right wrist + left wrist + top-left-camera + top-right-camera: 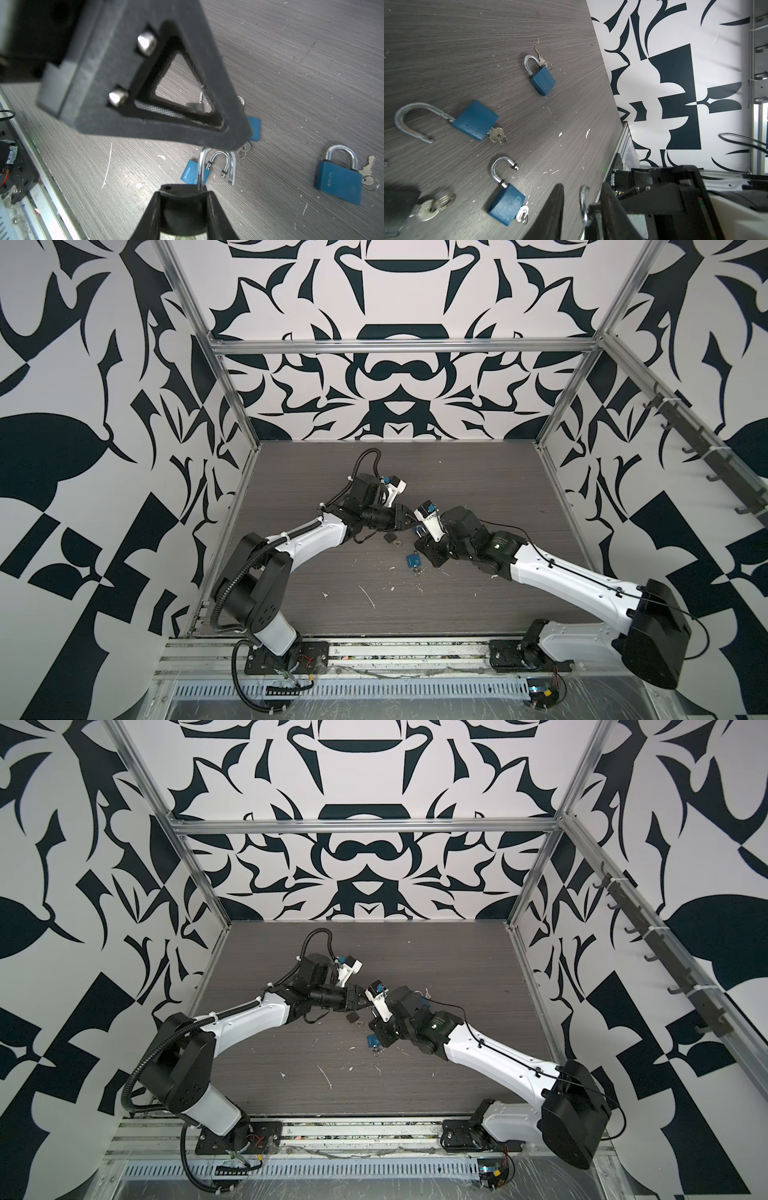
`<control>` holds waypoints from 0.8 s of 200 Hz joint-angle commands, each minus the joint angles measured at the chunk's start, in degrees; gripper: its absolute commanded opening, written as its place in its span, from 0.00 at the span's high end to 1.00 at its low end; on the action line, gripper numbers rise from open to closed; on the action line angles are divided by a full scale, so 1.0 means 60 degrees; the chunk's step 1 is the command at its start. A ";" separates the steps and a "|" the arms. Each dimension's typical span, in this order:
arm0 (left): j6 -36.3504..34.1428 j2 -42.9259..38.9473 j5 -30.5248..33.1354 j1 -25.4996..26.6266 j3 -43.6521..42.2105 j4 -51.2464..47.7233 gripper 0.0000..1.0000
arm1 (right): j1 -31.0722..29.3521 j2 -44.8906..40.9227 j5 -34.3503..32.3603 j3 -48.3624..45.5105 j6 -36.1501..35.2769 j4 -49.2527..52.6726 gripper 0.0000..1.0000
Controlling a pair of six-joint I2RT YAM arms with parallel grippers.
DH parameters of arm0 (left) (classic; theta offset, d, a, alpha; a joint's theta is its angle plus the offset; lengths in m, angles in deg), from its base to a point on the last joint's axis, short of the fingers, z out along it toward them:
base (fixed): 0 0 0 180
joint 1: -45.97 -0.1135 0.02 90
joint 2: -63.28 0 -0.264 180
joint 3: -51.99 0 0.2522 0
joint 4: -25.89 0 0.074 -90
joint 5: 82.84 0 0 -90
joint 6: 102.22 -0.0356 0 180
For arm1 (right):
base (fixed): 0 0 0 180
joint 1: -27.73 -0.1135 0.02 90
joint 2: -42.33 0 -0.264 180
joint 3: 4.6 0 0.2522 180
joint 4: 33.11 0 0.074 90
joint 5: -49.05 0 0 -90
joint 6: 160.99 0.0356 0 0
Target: Lock with the key
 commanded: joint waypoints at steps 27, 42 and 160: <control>0.0094 0.0300 -0.0339 0.0175 0.0382 0.0171 0.69 | -0.0042 -0.0106 -0.0148 0.0254 0.0025 -0.0508 1.00; 0.0110 0.0305 -0.0354 0.0188 0.0365 0.0171 0.71 | -0.0048 -0.0109 -0.0191 0.0238 0.0047 -0.0527 1.00; 0.0207 0.0445 -0.0530 0.0218 0.0411 0.0125 0.83 | -0.0050 -0.0219 -0.0222 0.0212 0.0154 -0.0641 1.00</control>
